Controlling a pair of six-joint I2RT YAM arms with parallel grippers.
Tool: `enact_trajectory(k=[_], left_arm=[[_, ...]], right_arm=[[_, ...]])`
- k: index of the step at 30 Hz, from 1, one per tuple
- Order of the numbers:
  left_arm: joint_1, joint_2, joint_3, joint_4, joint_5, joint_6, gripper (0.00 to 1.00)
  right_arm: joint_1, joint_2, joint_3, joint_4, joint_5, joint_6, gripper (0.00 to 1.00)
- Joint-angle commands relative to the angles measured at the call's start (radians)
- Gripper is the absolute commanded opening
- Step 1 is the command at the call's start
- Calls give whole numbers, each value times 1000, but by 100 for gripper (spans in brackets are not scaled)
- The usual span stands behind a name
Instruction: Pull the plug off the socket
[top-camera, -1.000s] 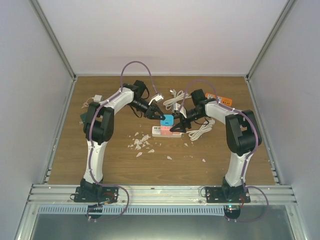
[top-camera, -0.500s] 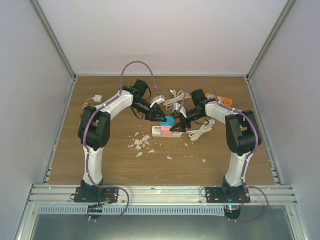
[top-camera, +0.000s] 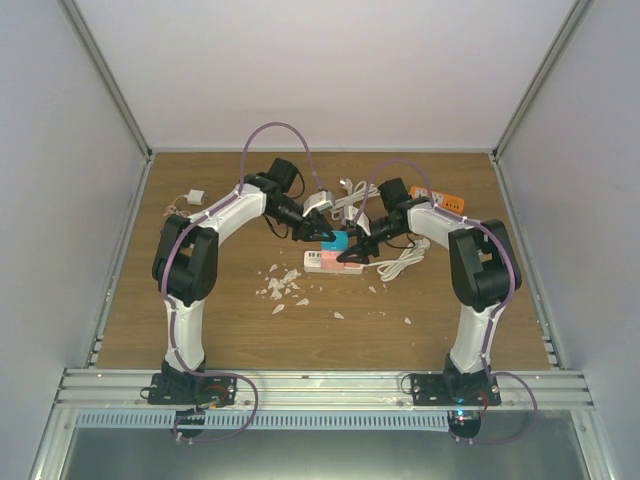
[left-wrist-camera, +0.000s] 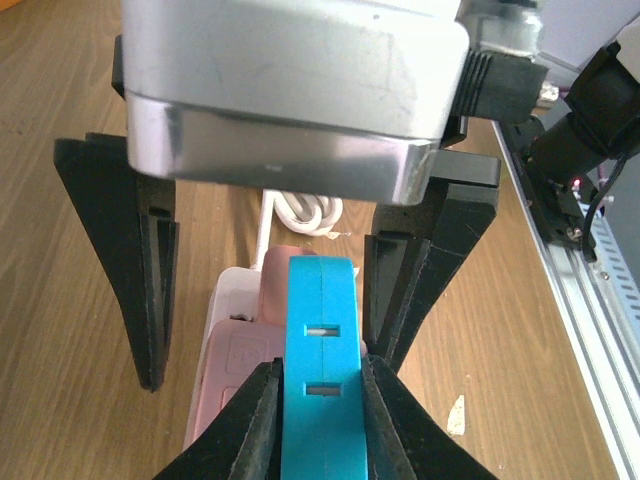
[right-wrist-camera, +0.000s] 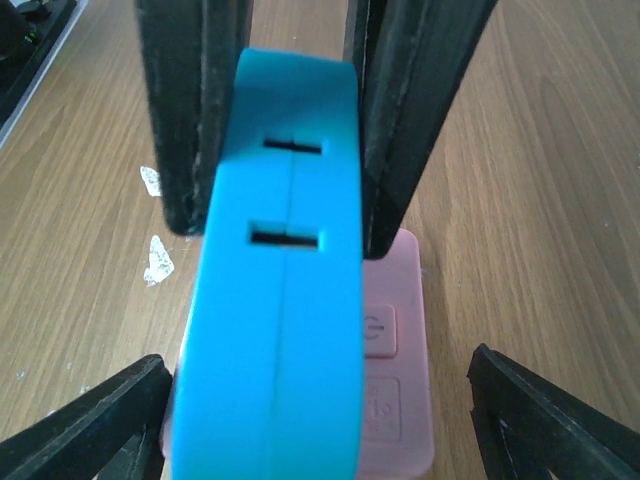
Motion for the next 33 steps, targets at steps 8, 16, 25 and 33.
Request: enact_trajectory(k=[8, 16, 25, 33], left_arm=[[-30, -76, -18, 22, 68, 17, 15], [-30, -93, -12, 16, 97, 37, 8], [-25, -108, -14, 10, 125, 40, 2], [-9, -115, -15, -14, 149, 54, 0]], right_arm=[[19, 55, 50, 64, -17, 43, 61], [22, 69, 69, 51, 6, 38, 54], [30, 86, 93, 20, 21, 23, 48], [36, 98, 106, 5, 27, 19, 46]])
